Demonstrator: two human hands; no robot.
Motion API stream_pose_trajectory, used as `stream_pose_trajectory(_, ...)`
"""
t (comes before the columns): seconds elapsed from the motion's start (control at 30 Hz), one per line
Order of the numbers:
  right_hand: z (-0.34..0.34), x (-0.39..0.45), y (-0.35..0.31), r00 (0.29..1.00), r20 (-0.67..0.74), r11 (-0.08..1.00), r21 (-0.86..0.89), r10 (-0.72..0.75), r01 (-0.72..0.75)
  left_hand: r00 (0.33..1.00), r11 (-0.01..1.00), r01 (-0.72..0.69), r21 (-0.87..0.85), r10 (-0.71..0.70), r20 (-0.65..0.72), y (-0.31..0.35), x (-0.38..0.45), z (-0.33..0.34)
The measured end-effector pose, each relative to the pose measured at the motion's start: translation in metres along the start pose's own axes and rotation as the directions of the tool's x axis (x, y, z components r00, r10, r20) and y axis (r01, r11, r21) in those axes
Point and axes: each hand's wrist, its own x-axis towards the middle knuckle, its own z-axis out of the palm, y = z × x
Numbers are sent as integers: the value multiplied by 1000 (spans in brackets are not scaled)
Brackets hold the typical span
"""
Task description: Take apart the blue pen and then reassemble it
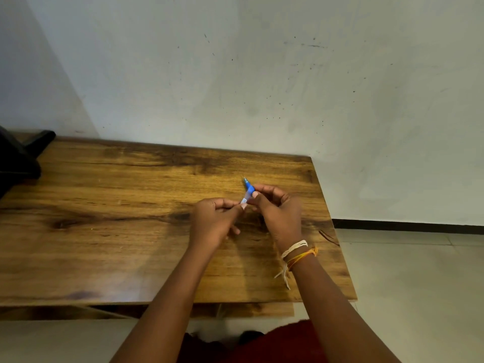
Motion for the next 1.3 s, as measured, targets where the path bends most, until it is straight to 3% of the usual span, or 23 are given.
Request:
stream_pose_trajectory(0.1, -2, 0, 4, 990, 21, 942, -305, -141, 141, 988, 976, -122, 178, 136, -69, -3, -1, 1)
stream_pose_trajectory(0.2, -8, 0, 5, 969, -25, 781, -597, -245, 183, 979, 965, -126, 230, 158, -126, -6, 1, -4)
stream_pose_trajectory(0.37, -17, -2, 8, 995, -21, 568, -822, -95, 36, 969, 931, -83, 355, 159, -189, -10, 1, -4)
stream_pose_trajectory(0.57, -9, -6, 9, 996, 23, 633, -771, -82, 70, 953, 902, -62, 427, 181, -243, -11, 3, -1)
stream_pose_trajectory(0.93, -4, -8, 12, 996, 68, 620, -779, -61, 91, 914, 827, -103, 552, 298, -277, -16, 3, 3)
stream_pose_trajectory(1.1, -17, -1, 6, 988, 105, 795, -606, 110, -24, 907, 835, -187, 518, 349, -234, -21, 7, -7)
stream_pose_trajectory(1.3, -25, 0, 8, 970, 152, 840, -537, 190, -80, 827, 769, -323, 552, 513, -231, -39, 8, -15)
